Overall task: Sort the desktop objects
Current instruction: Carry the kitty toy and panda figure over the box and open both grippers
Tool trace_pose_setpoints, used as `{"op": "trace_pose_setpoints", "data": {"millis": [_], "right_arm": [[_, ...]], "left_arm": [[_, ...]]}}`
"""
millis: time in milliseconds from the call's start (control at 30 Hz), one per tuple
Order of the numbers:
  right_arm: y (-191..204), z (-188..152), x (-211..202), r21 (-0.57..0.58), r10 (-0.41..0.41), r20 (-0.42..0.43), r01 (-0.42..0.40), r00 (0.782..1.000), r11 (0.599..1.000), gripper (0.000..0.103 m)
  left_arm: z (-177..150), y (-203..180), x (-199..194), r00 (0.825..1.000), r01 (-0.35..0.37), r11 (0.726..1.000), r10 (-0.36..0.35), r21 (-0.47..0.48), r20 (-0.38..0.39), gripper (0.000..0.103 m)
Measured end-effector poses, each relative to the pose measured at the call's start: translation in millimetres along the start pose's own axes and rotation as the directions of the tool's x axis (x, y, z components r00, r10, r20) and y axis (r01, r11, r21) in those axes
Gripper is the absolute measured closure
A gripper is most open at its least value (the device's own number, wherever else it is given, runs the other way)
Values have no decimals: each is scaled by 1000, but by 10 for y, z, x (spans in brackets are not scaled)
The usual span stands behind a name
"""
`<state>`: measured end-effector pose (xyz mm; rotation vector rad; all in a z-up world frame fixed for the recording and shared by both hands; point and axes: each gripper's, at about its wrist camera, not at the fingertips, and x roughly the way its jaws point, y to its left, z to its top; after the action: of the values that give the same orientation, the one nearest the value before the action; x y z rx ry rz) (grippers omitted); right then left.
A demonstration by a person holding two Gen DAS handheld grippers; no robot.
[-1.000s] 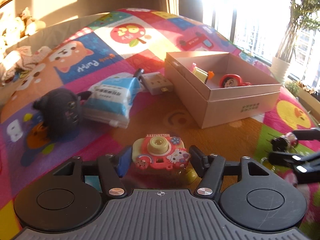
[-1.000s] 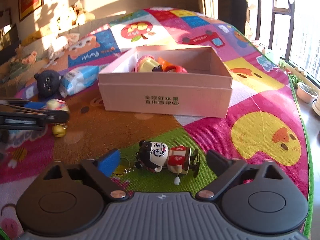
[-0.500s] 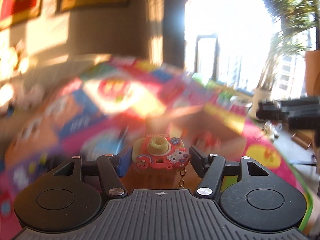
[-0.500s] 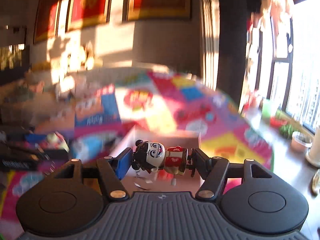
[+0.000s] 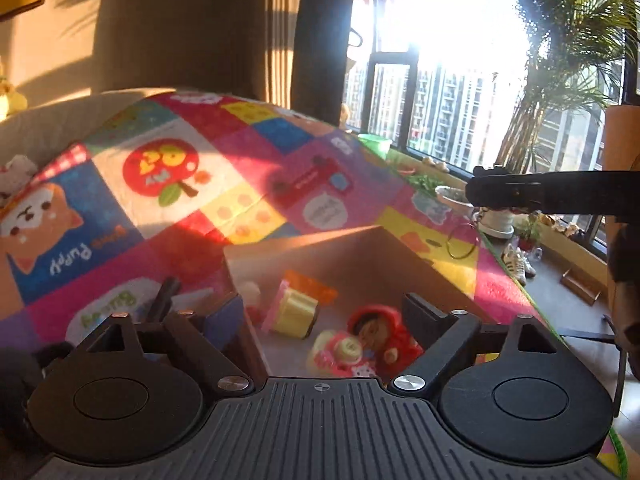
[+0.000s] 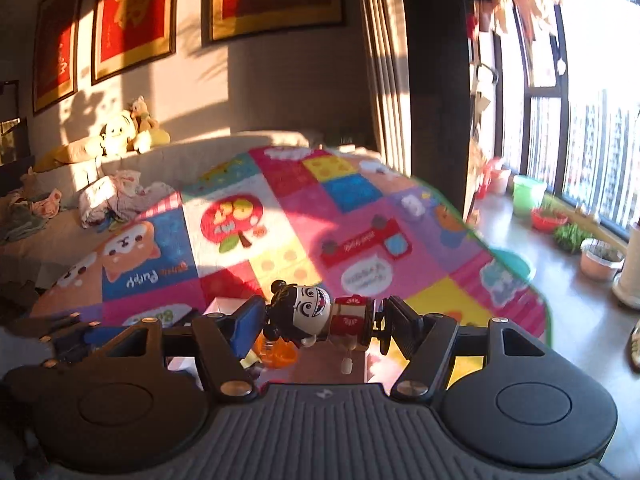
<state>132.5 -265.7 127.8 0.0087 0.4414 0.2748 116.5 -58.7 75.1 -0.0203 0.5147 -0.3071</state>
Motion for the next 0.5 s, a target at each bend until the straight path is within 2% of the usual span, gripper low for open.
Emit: {"op": "trace_pose_setpoints", "data": {"millis": [200, 333, 433, 500], "right_arm": [[-17, -111, 461, 49, -3, -79, 7, 997, 999, 35], [100, -123, 549, 41, 8, -118, -3, 993, 999, 35], [354, -66, 605, 2, 50, -144, -50, 988, 999, 34], [548, 8, 689, -5, 103, -183, -106, 978, 994, 34]], "left_arm": [[-541, 444, -293, 990, -127, 991, 125, -35, -67, 8], [-805, 753, -442, 970, -228, 971, 220, -70, -108, 6], [-888, 980, -498, 951, -301, 943, 286, -141, -116, 6], [-926, 1067, -535, 950, -310, 929, 292, -201, -116, 6]]}}
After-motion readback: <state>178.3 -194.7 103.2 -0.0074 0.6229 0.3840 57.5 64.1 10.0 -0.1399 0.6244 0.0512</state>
